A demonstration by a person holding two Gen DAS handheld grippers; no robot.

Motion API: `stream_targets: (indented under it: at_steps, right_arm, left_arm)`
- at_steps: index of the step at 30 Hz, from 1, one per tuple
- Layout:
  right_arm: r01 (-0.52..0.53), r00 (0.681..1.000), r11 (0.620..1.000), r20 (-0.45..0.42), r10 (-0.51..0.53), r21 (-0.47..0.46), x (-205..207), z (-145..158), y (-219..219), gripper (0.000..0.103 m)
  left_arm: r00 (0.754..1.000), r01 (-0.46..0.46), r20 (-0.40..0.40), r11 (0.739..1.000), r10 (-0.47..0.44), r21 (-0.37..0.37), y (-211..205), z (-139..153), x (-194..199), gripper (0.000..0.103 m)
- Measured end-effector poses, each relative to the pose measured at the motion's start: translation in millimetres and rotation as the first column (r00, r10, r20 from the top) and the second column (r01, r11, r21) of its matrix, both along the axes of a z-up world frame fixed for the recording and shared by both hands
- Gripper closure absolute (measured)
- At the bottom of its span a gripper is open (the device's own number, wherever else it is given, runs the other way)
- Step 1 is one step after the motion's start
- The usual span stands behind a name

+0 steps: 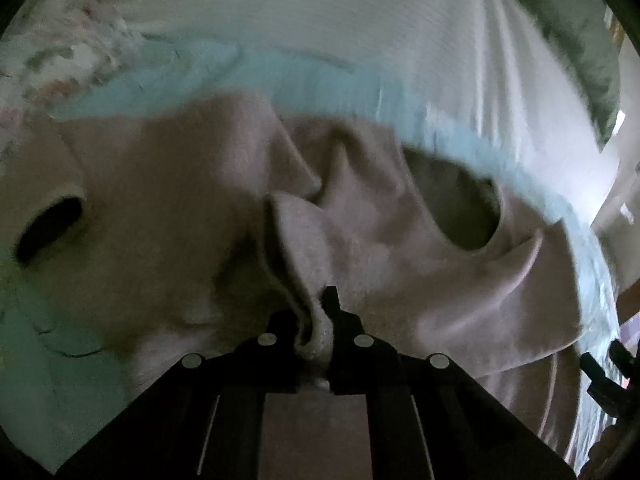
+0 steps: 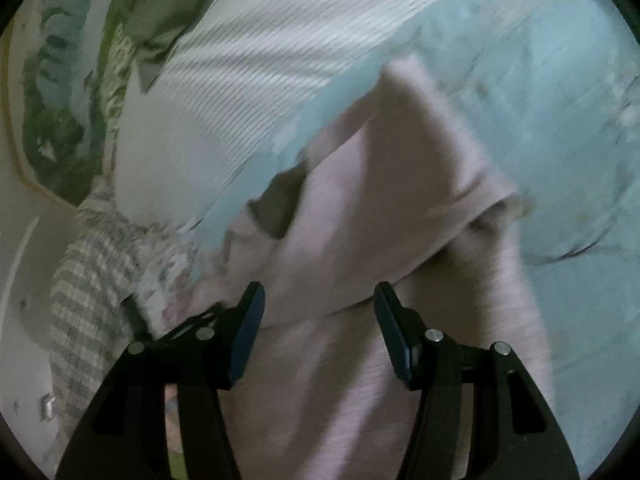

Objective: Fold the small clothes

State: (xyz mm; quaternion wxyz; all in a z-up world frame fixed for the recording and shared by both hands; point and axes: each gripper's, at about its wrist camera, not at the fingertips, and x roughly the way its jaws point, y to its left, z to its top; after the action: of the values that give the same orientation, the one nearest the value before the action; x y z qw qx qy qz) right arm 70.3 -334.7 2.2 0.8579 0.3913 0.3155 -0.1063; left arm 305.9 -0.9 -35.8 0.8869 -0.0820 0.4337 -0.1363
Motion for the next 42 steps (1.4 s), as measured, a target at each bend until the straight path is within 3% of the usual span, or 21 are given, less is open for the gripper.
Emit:
stream_targets:
  at_steps: [3, 4, 7, 13, 15, 16, 17, 18, 23, 29, 32, 34, 36, 38, 39, 42]
  right_arm:
    - [0.05, 0.998, 0.996, -0.026, -0.052, -0.068, -1, 6, -26, 0.044]
    - [0.054, 0.998, 0.995, -0.037, -0.057, -0.084, 1, 7, -34, 0.044]
    - [0.054, 0.995, 0.991, -0.079, -0.065, -0.125, 17, 3, -52, 0.044]
    - [-0.023, 0.979, 0.988, -0.201, -0.008, -0.152, 75, -29, -71, 0.044]
    - [-0.053, 0.978, 0.983, -0.206, 0.017, -0.175, 87, -36, -69, 0.044]
    - [-0.071, 0.978, 0.979, -0.206, 0.03, -0.191, 91, -36, -67, 0.048]
    - [-0.091, 0.977, 0.98, -0.208, 0.053, -0.179, 94, -37, -67, 0.08]
    - [-0.093, 0.978, 0.985, -0.199, 0.062, -0.147, 94, -37, -70, 0.094]
    - [-0.014, 0.989, 0.977, -0.144, -0.018, -0.213, 73, -11, -89, 0.096]
    - [-0.022, 0.967, 0.974, -0.252, -0.036, -0.226, 77, -27, -89, 0.094]
    - [0.025, 0.976, 0.948, -0.196, -0.091, -0.317, 66, -1, -70, 0.093]
    - [-0.024, 0.988, 0.943, -0.152, -0.029, -0.332, 65, 9, -47, 0.093]
    - [-0.156, 0.972, 0.934, -0.216, 0.088, -0.32, 79, -2, -22, 0.088]
    - [-0.204, 0.947, 0.935, -0.3, 0.114, -0.289, 87, -26, -14, 0.079]
    - [-0.19, 0.938, 0.941, -0.333, 0.091, -0.279, 87, -37, -17, 0.079]
    - [-0.121, 0.958, 0.966, -0.283, 0.053, -0.229, 74, -35, -20, 0.08]
  left_arm:
    - [0.995, -0.063, 0.085, 0.997, 0.06, 0.043, 15, 12, -8, 0.097]
    - [0.994, -0.081, 0.084, 0.995, 0.075, 0.06, 18, 10, -5, 0.098]
    - [0.996, -0.08, 0.04, 0.997, 0.08, 0.017, 36, 3, 3, 0.097]
    - [0.989, -0.132, 0.076, 0.991, 0.13, 0.024, 44, 2, -2, 0.097]
    - [0.989, -0.134, 0.064, 0.991, 0.132, 0.029, 44, -3, -1, 0.097]
    - [0.99, -0.133, 0.059, 0.99, 0.131, 0.034, 44, -4, 0, 0.097]
    - [0.99, -0.131, 0.058, 0.99, 0.128, 0.045, 43, -6, -1, 0.097]
    - [0.99, -0.129, 0.059, 0.99, 0.126, 0.051, 42, -6, -2, 0.097]
    - [0.993, -0.085, 0.08, 0.996, 0.082, 0.033, 31, 2, -7, 0.097]
    - [0.996, -0.051, 0.076, 0.996, 0.045, 0.071, 10, -7, -7, 0.097]
    - [0.997, -0.052, 0.064, 0.996, 0.047, 0.07, 15, -12, -6, 0.097]
    - [0.997, -0.055, 0.056, 0.996, 0.051, 0.074, 16, -13, -7, 0.097]
    - [0.998, -0.049, 0.052, 0.996, 0.045, 0.077, 16, -15, -7, 0.097]
    - [0.998, -0.049, 0.041, 0.996, 0.046, 0.076, 17, -16, -7, 0.096]
    - [0.998, -0.049, 0.036, 0.996, 0.046, 0.07, 19, -15, -8, 0.094]
    - [0.998, -0.059, 0.028, 0.996, 0.058, 0.059, 36, -12, -16, 0.088]
